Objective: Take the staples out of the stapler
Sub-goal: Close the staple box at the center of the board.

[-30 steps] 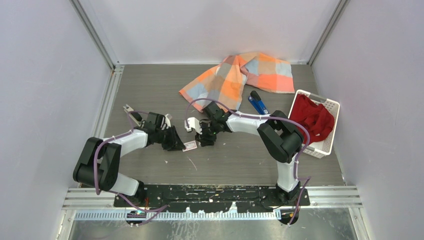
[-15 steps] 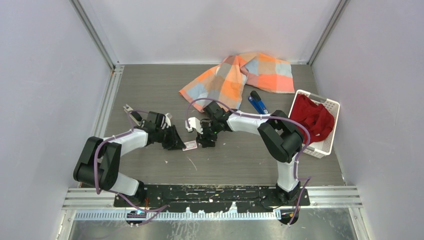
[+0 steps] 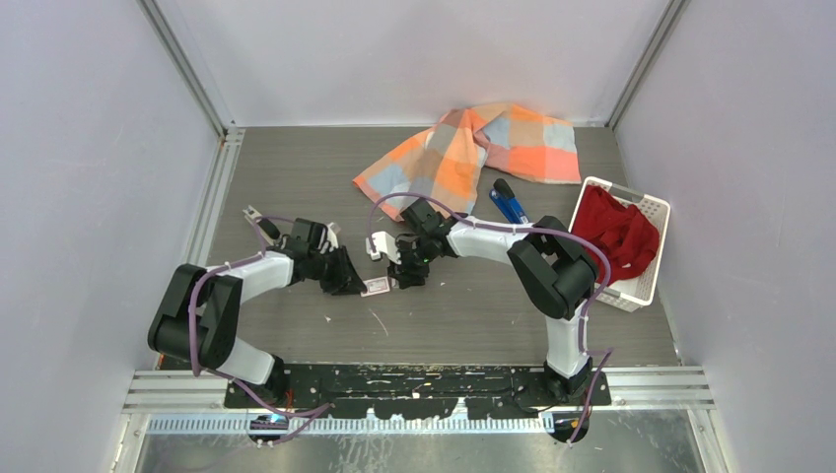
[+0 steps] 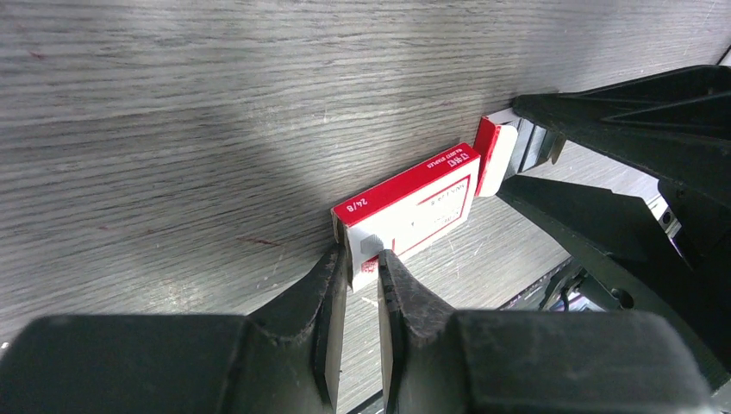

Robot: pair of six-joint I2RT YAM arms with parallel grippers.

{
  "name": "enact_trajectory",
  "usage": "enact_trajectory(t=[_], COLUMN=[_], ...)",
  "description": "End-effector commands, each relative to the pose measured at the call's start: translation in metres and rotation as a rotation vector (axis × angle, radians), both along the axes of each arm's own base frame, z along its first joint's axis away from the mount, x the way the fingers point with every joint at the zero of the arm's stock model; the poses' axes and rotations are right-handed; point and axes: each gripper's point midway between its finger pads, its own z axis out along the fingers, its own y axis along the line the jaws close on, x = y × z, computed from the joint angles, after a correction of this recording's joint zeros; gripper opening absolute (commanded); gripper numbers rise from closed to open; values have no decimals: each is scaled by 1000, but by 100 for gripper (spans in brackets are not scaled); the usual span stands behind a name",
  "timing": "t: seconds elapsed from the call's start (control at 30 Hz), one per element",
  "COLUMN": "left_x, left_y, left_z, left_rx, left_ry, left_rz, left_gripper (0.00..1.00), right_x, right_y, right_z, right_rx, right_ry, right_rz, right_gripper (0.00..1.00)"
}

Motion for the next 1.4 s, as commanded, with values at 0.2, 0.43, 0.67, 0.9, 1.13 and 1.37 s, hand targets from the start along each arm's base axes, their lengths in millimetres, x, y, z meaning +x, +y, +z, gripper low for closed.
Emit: enact_trajectory(t=[0.2,0.43,0.67,0.9,1.13,1.37], left_x=[15,15,15,16,15,15], left_y=[-5,-5,-6,-6,-7,-7], left_z=[10,10,9,10,9,9], left_rx=[-25,-28,-32,-35,-38,-39], left_ry=[-54,-54,-50,-52,-48,-50], left_rz=[-17,-17,-16,-14,-17,-17], left_gripper=[20,20,20,20,19,19], right_x=[-12,-14,-17,-20,-19,-13], right_y=[-1,4,8,12,14,15], right_z=[-9,-4,0,5,8,10], right_rx=[-34,-3,13,30,44,50], right_ry=[36,52,57,64,66,52], right_rz=[9,4,4,13,6,-36], right_gripper=[37,36,35,35,35,33])
